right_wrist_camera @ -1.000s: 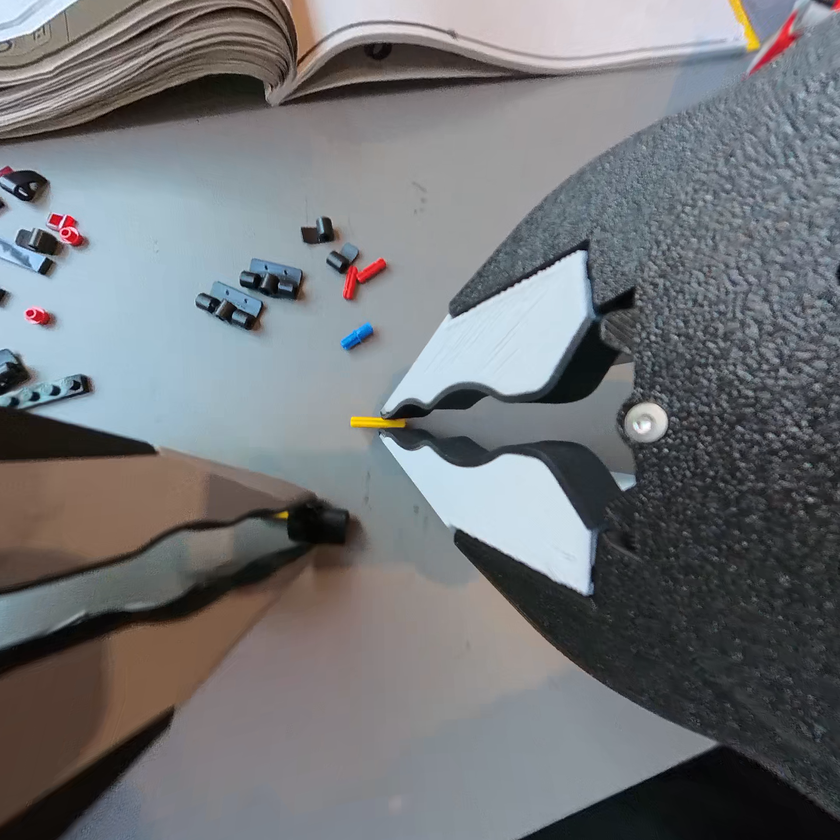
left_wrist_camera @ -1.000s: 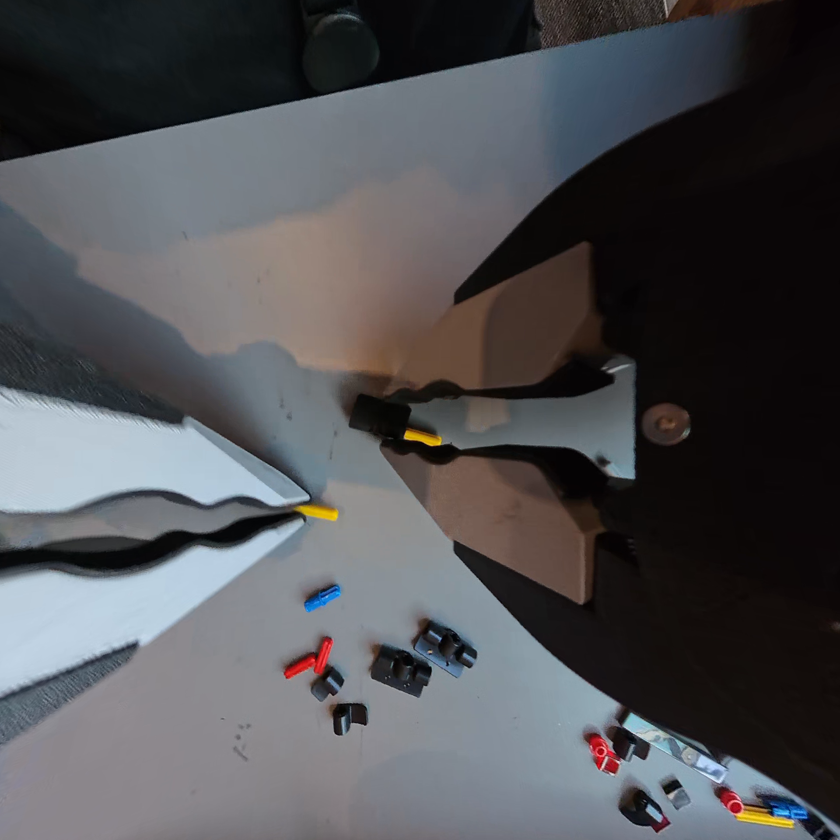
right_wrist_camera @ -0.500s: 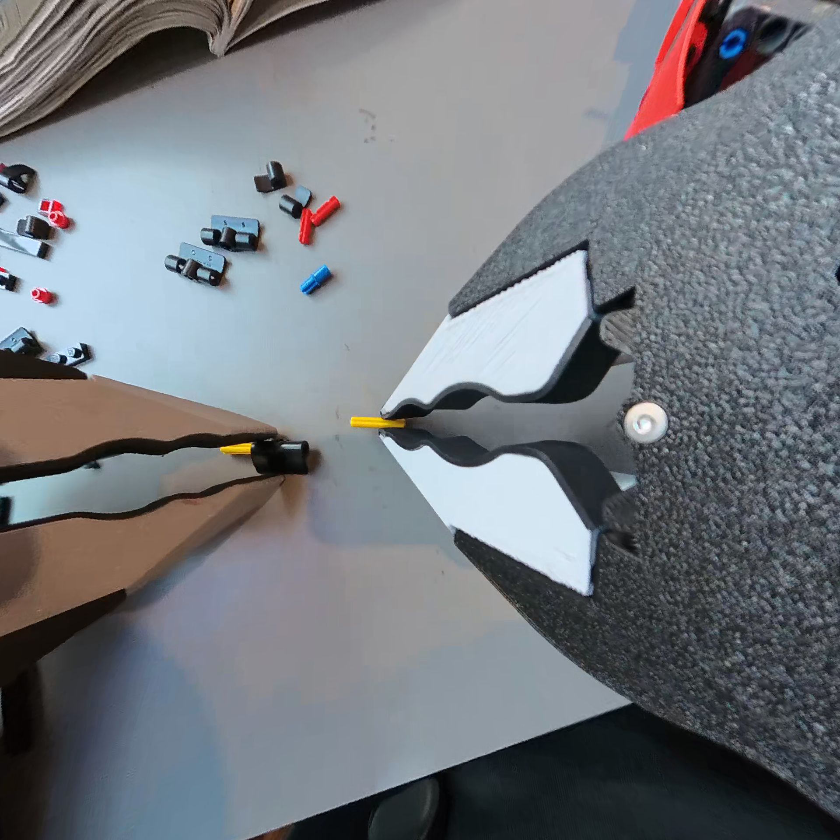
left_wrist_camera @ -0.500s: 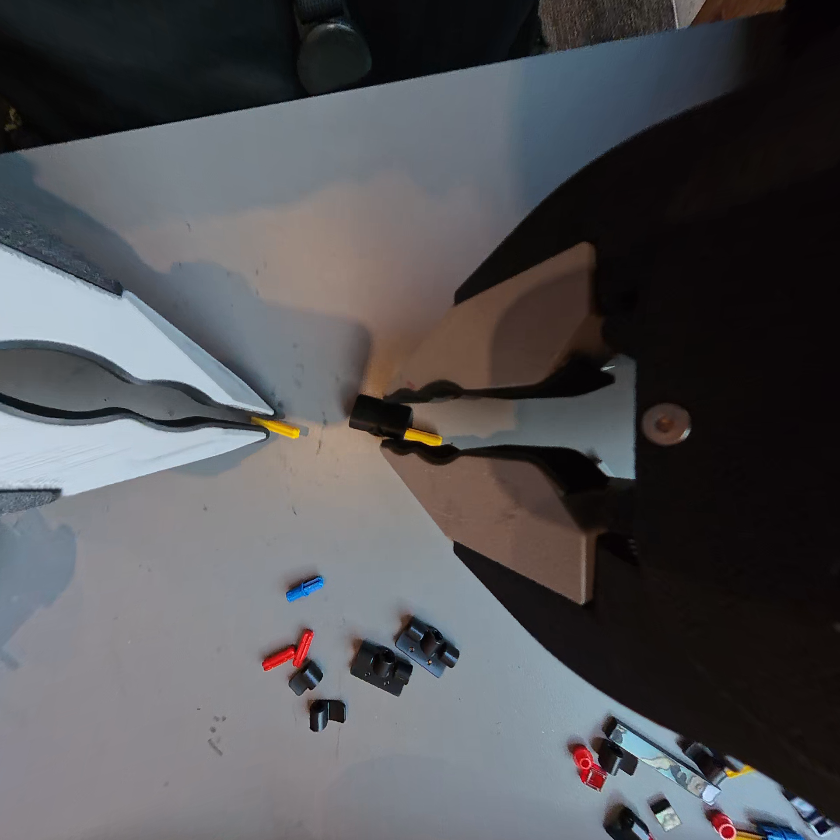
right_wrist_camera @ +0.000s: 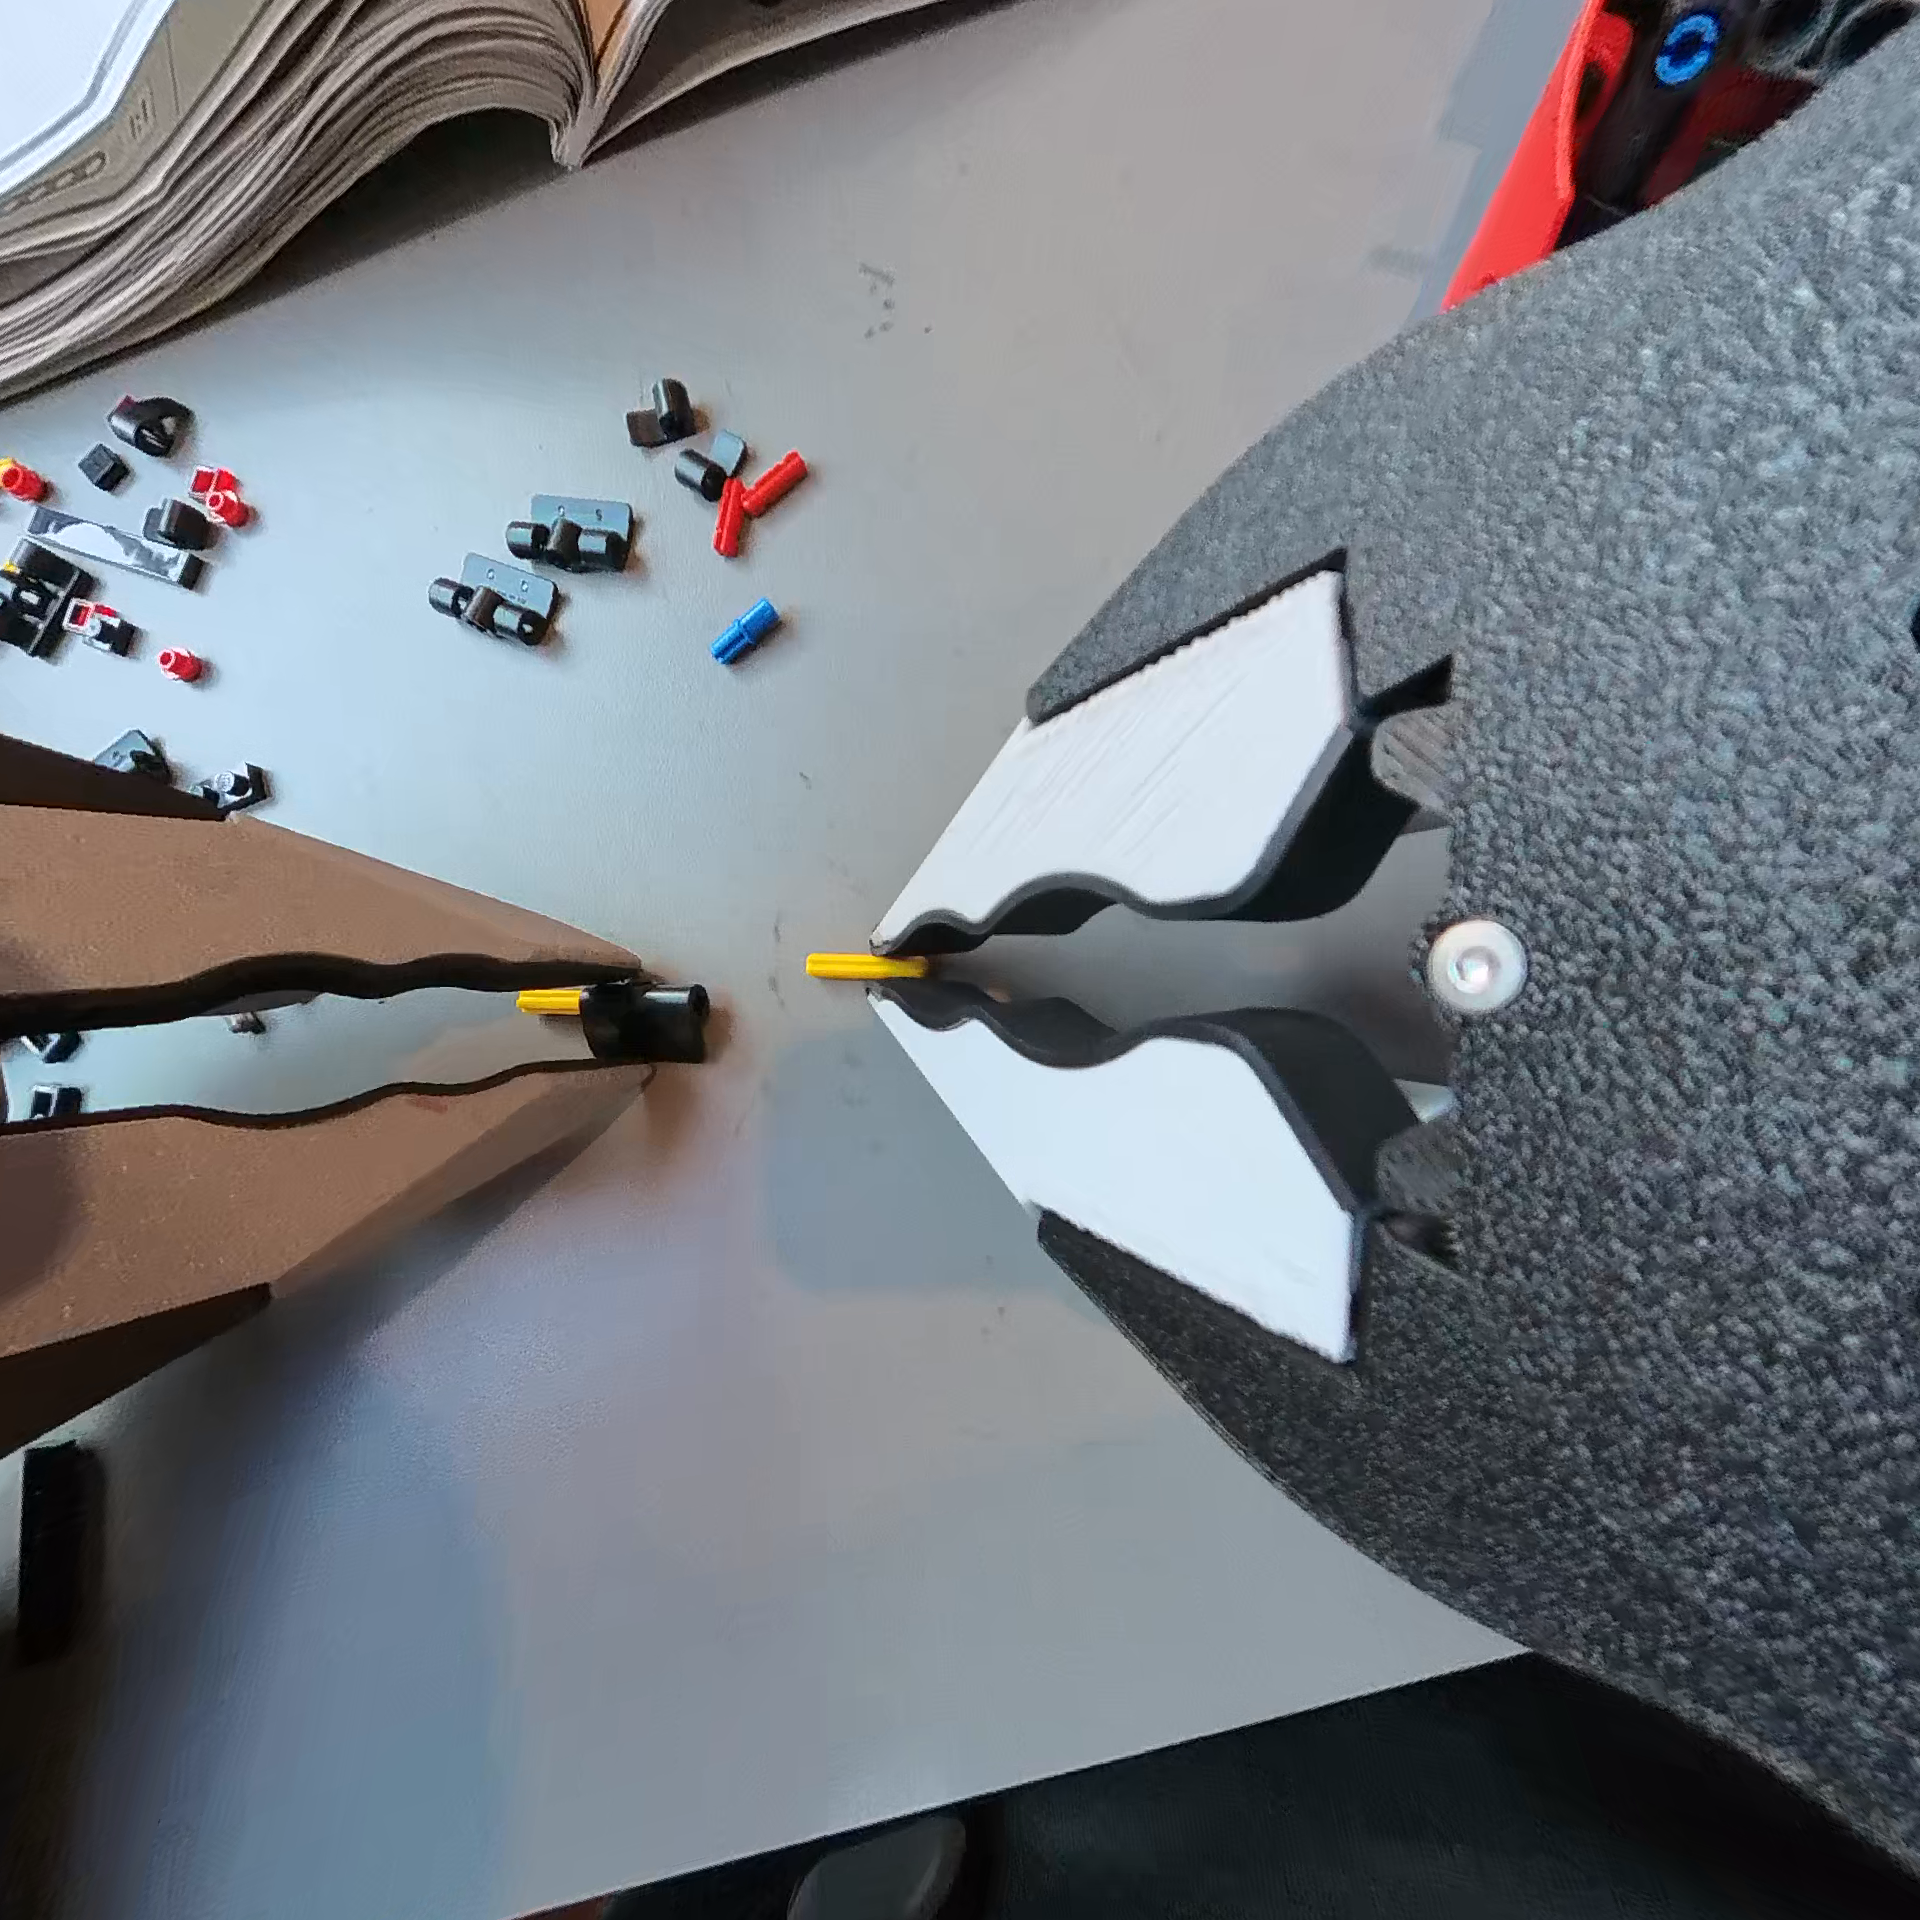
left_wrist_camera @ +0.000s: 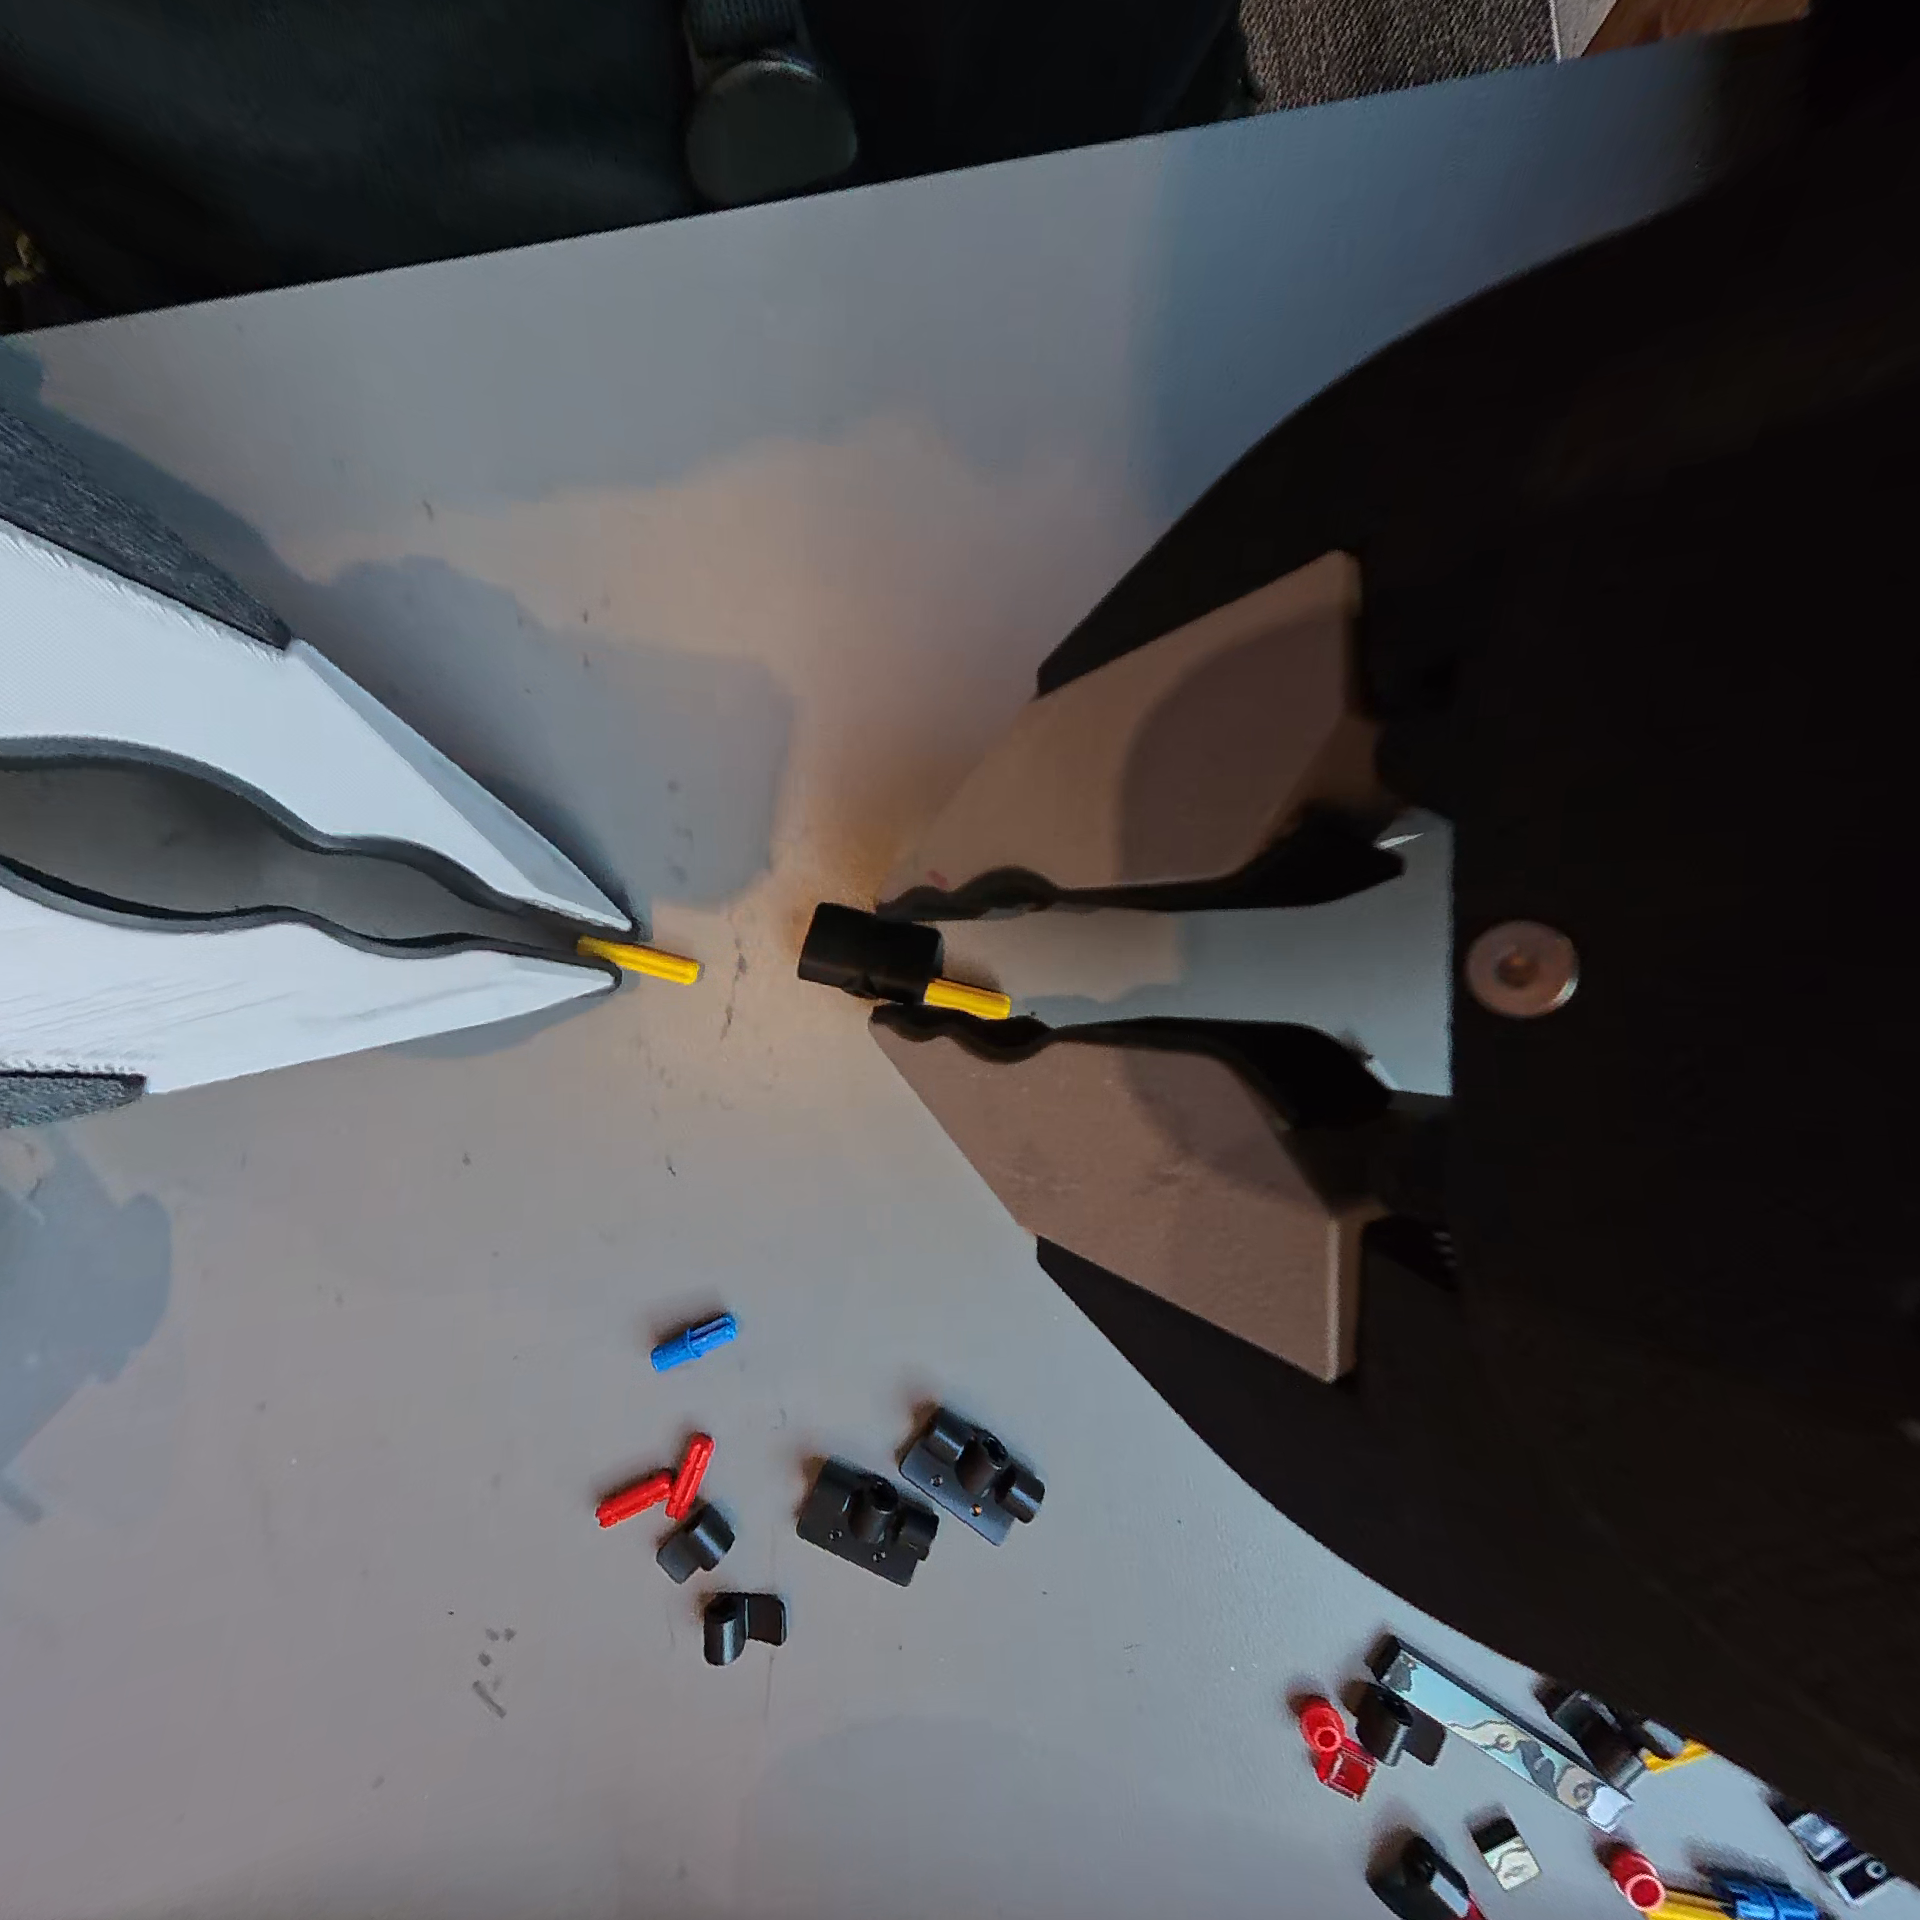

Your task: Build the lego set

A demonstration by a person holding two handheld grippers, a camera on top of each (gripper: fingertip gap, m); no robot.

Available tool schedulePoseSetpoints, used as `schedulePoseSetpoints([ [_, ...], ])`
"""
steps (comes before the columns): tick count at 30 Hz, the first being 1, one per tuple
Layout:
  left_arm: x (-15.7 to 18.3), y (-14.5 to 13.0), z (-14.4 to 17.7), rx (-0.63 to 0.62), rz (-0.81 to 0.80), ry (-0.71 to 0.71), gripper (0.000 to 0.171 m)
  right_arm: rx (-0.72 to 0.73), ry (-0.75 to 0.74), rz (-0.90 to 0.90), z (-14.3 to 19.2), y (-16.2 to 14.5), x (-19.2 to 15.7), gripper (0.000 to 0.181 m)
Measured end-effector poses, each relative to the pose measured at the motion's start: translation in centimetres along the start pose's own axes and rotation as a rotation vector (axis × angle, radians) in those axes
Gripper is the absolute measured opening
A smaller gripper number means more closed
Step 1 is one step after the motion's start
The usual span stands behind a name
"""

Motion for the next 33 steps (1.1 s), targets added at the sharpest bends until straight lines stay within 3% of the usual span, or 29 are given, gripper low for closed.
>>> schedulePoseSetpoints([
  [11,0.0,0.0,0.0,-0.007,0.007,0.003,0.013,0.052,-0.004,-0.032,0.3,-0.9,0.2,0.015],
  [33,0.0,0.0,0.0,0.006,0.012,-0.009,0.013,0.082,0.042,-0.036,0.1,-1.2,0.5,0.015],
])
Point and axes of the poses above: each gripper's, where its closed fingertips meet, z back along the fingers, y out of its top, x = y × z across the jaws, the point moved 7 cm from there along z, back along the fingers, and after that the axes turned 9 degrees about -x, right-handed, at the moved point
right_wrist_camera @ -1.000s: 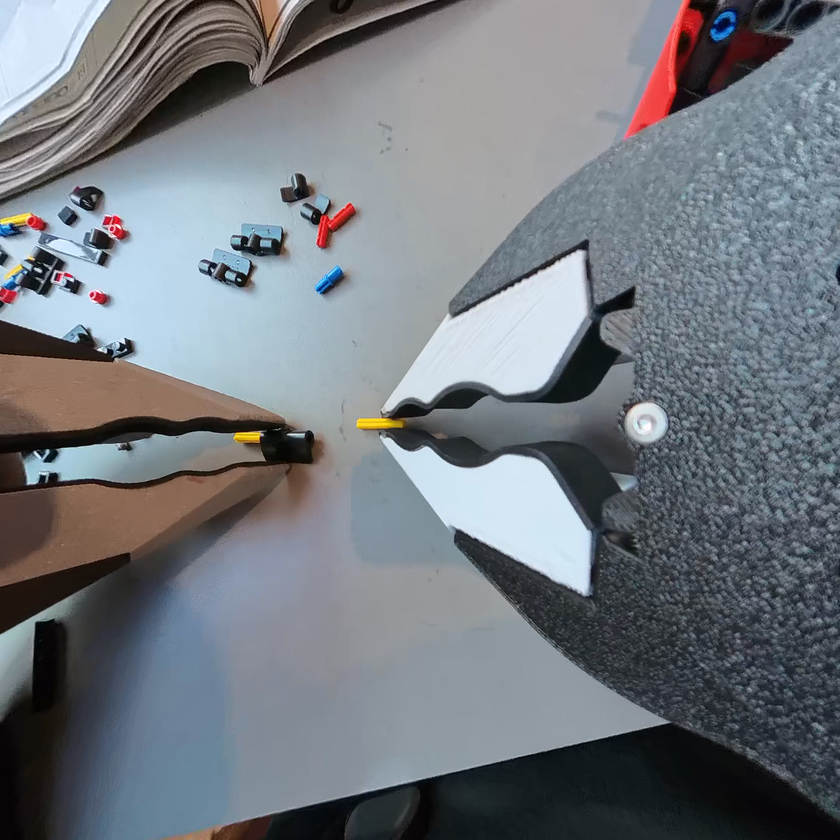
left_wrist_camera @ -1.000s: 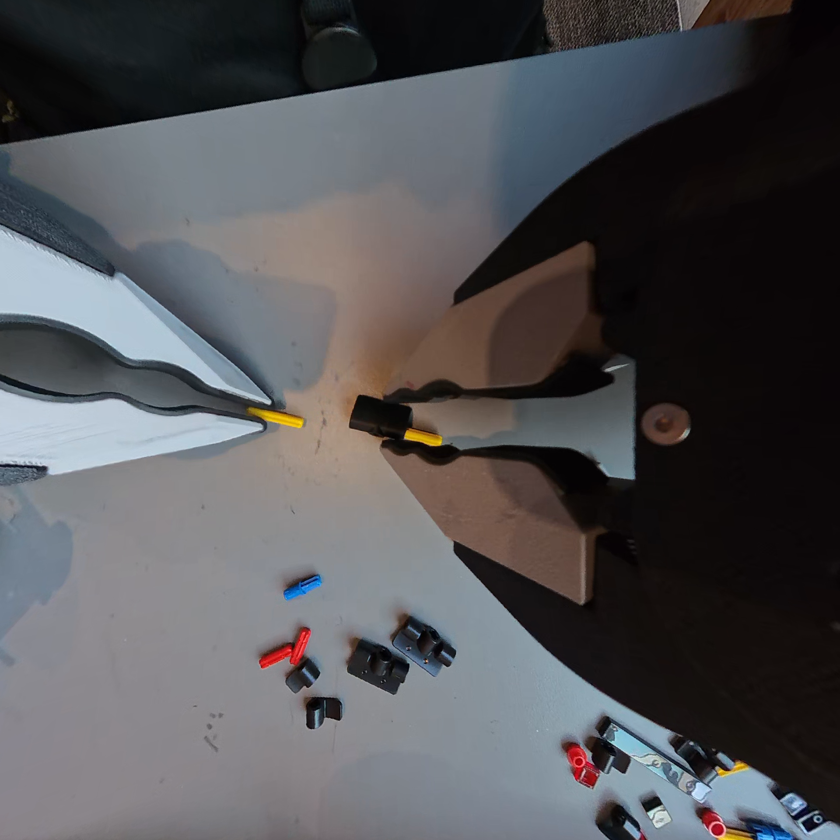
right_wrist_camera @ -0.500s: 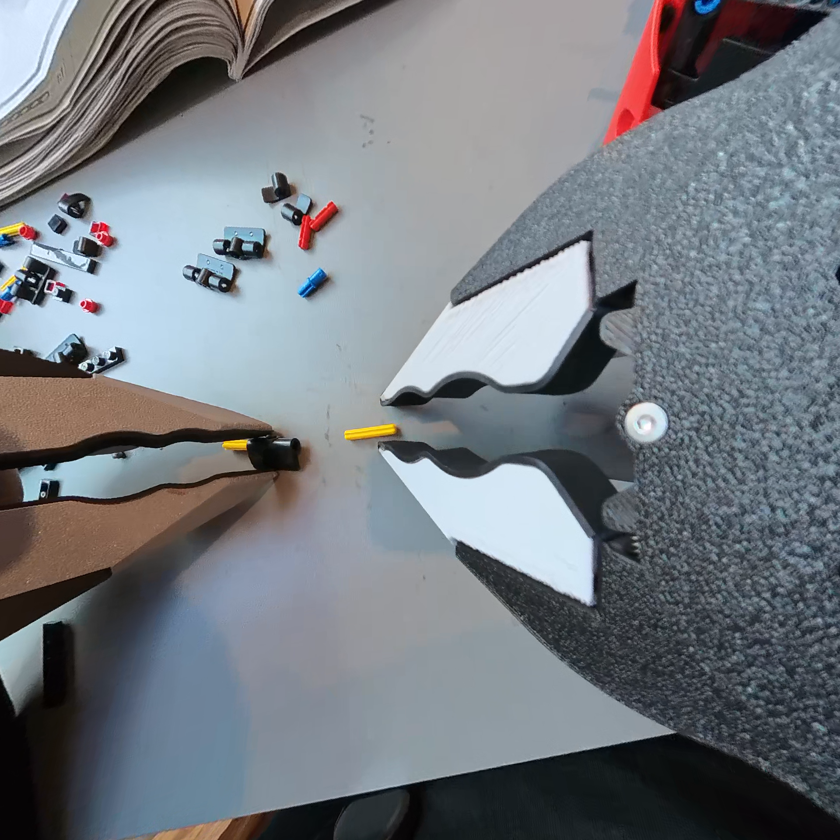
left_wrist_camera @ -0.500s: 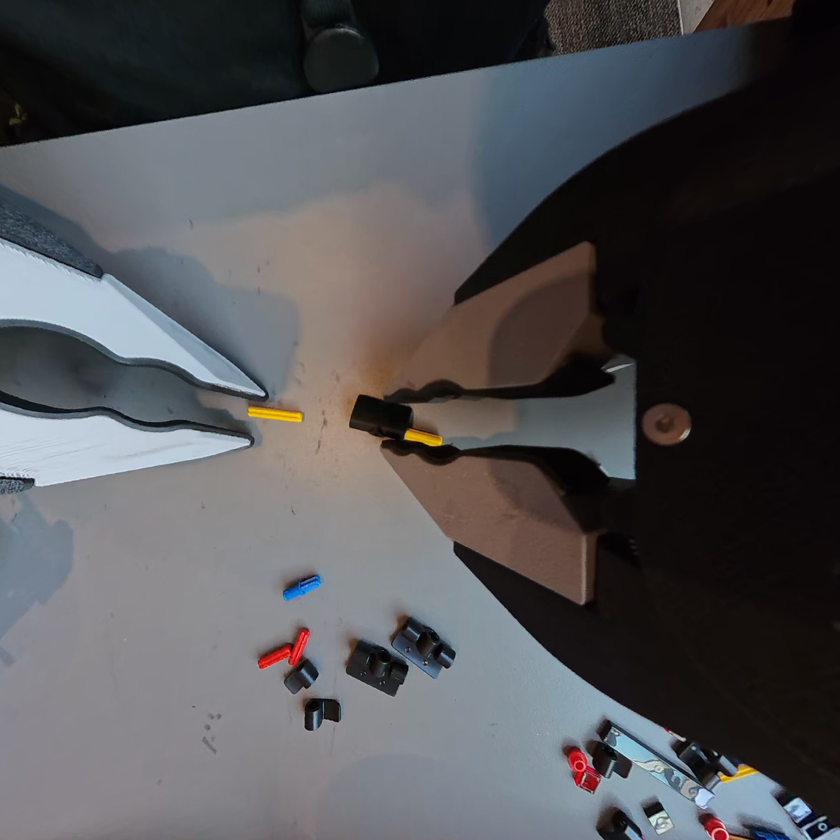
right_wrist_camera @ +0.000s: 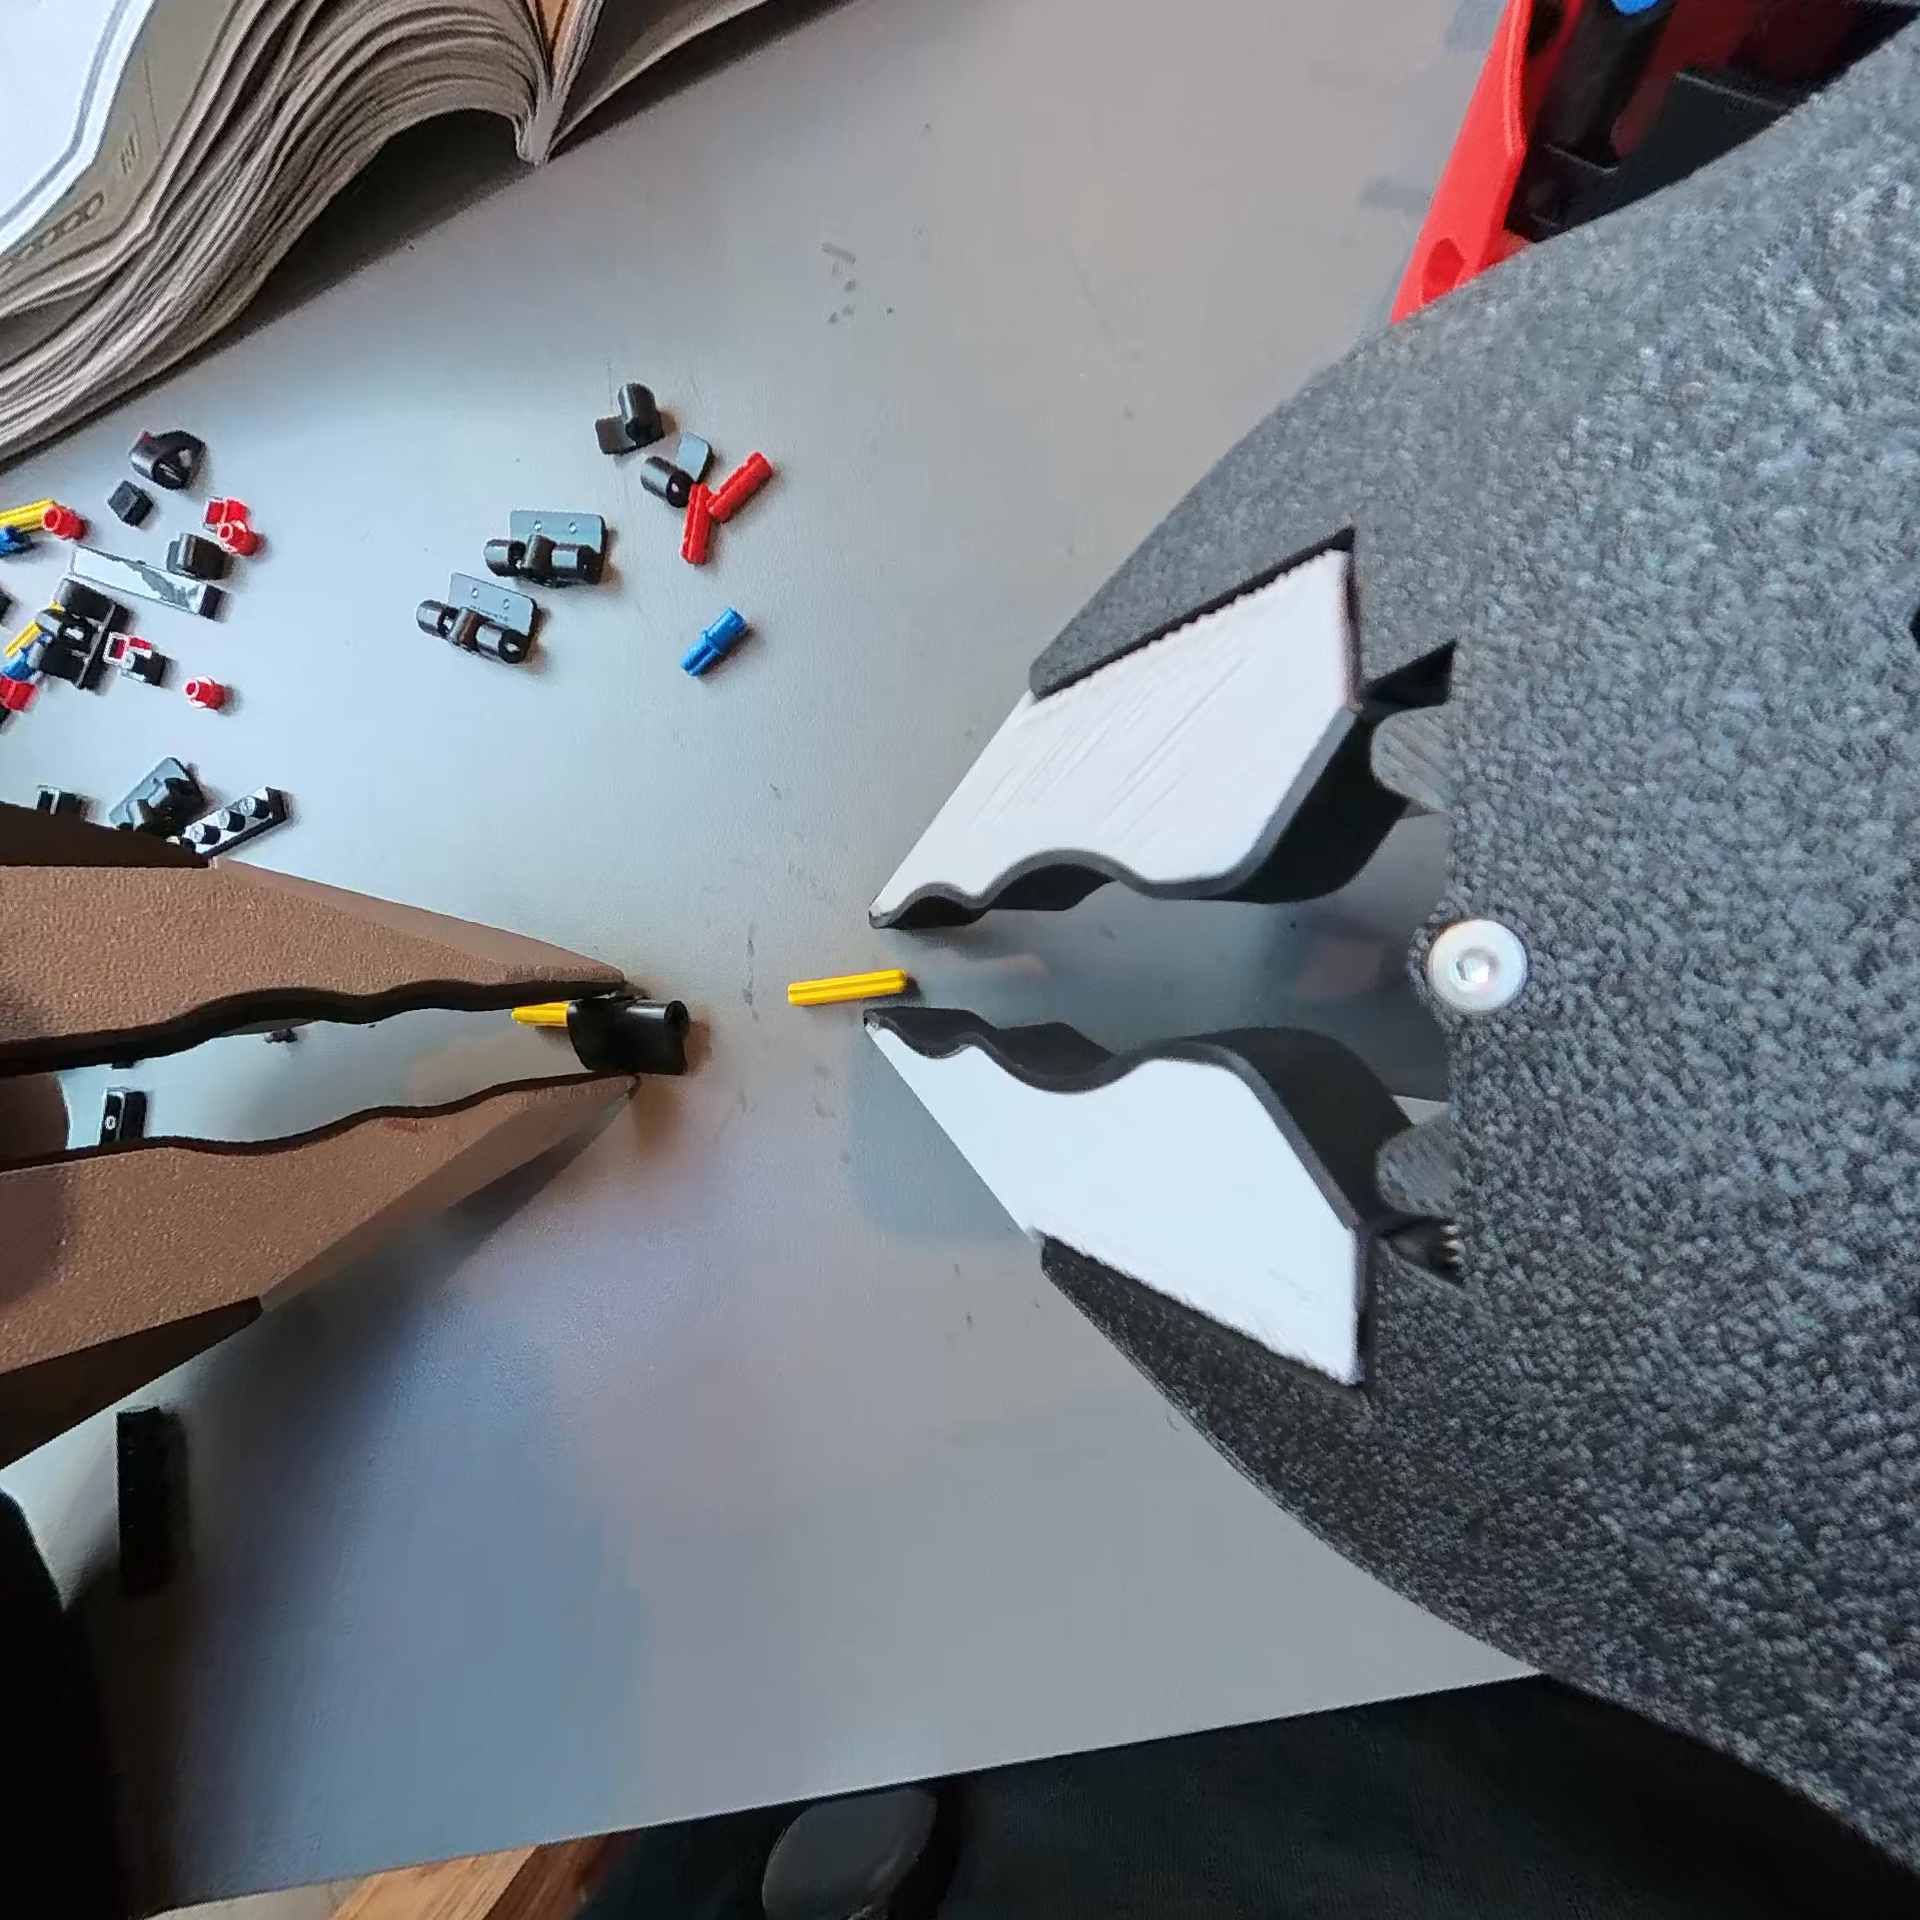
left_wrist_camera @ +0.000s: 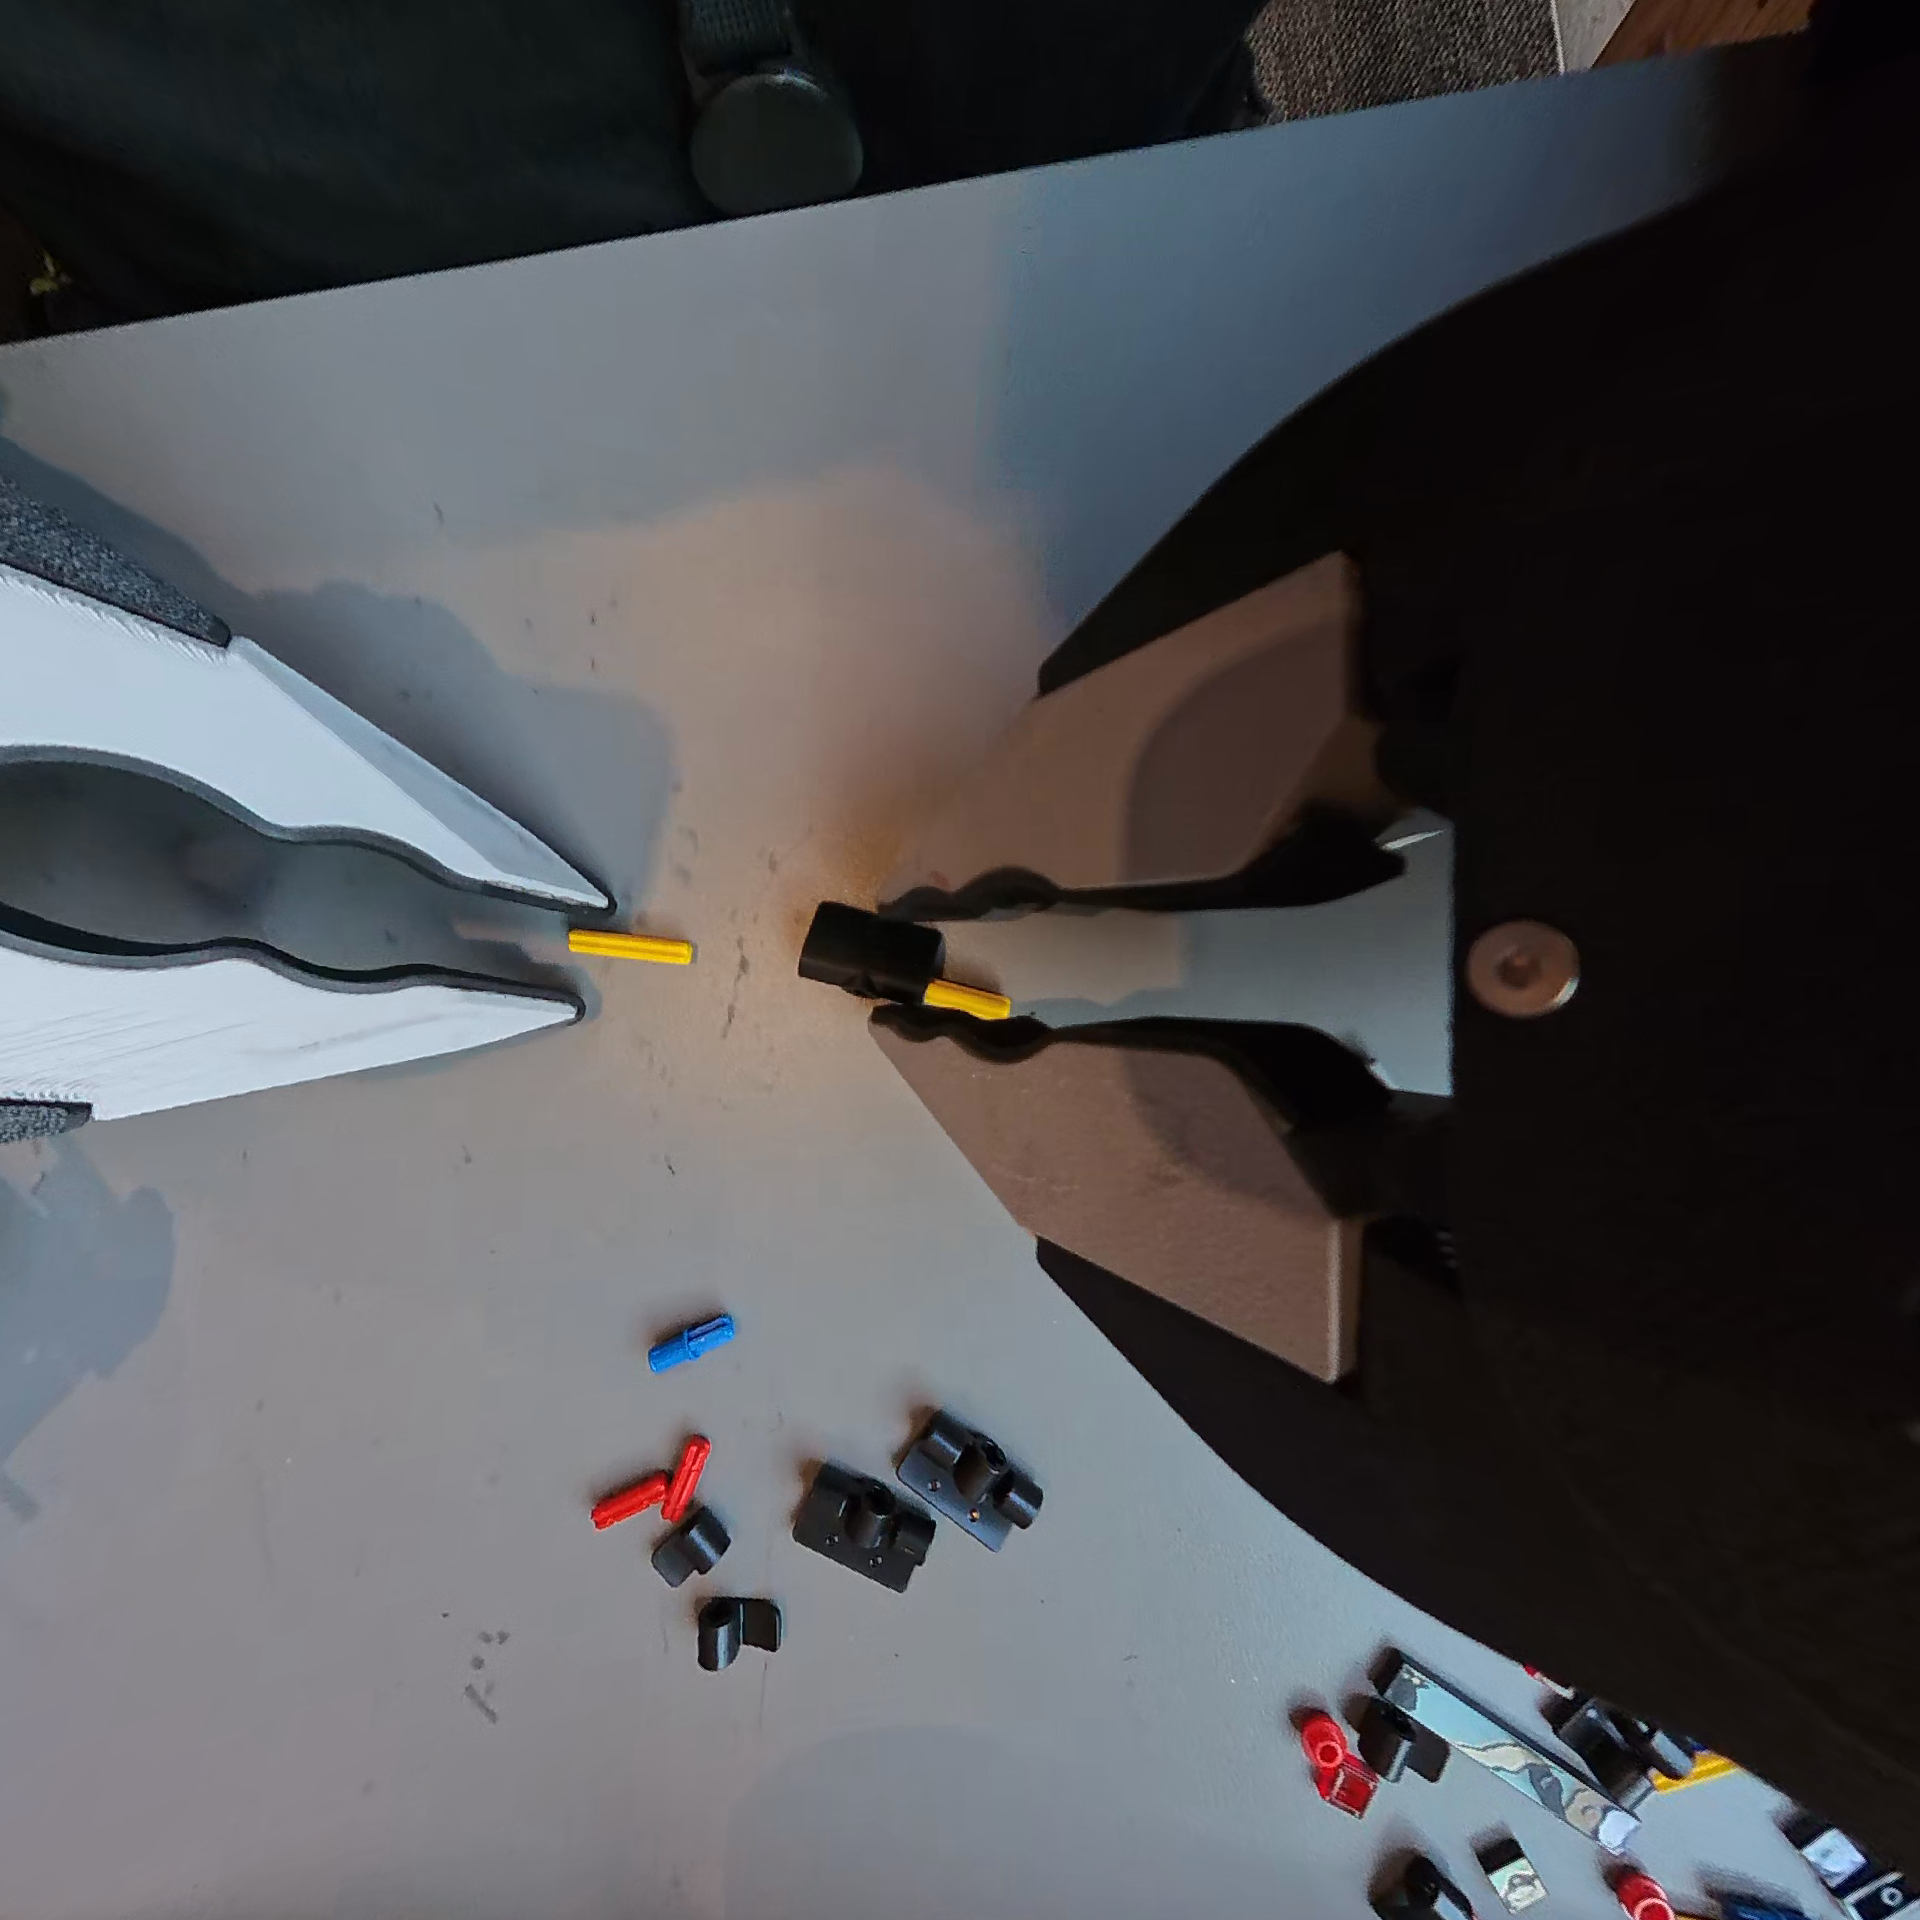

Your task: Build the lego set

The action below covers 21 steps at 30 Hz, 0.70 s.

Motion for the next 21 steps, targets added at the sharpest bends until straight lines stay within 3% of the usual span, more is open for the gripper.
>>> schedulePoseSetpoints([
  [11,-0.02,0.03,-0.04,0.001,-0.005,-0.001,0.013,0.005,0.001,0.010,0.00,-0.03,-0.05,0.014],
  [21,0.10,0.12,0.03,-0.010,-0.103,0.052,0.012,0.072,-0.027,0.017,0.68,0.26,-0.03,0.014],
])
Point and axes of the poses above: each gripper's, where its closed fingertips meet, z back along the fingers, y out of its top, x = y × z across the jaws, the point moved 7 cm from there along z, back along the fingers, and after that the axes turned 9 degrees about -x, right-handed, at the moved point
